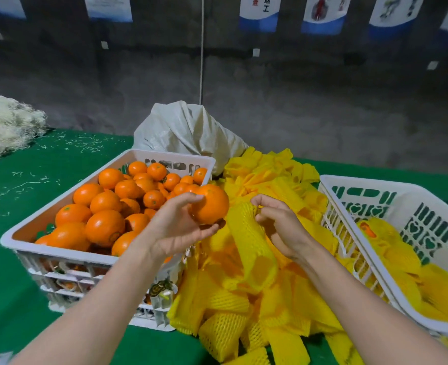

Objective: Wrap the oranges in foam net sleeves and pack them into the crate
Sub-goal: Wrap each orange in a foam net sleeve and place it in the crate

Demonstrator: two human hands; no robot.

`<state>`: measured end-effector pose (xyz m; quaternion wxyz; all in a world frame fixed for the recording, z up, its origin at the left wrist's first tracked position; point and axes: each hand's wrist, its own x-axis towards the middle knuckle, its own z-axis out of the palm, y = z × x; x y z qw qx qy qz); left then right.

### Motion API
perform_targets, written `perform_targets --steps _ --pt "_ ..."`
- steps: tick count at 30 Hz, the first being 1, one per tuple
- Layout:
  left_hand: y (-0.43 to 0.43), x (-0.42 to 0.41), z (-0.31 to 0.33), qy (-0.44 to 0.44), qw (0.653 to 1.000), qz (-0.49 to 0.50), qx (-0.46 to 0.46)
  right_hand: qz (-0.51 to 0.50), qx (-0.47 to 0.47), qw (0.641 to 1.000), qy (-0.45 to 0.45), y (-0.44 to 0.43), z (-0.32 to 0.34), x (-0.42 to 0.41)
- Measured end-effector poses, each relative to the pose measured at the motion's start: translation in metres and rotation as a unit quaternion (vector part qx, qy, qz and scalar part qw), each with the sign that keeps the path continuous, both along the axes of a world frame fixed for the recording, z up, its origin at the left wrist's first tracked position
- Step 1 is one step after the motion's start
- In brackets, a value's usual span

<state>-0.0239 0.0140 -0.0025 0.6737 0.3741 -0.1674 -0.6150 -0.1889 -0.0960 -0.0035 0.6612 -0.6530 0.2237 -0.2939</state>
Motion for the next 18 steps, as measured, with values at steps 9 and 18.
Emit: perform_targets --steps 9,18 --pt "-0.048 -0.061 -0.021 0.118 0.990 0.009 0.076 0.035 0.078 0.996 -0.004 -0.011 -0.015 -0.041" --pt "-0.060 -0.077 -0.020 0.145 0.986 0.049 0.062 0.012 -0.017 0.999 0.034 -0.036 -0.017 -0.066"
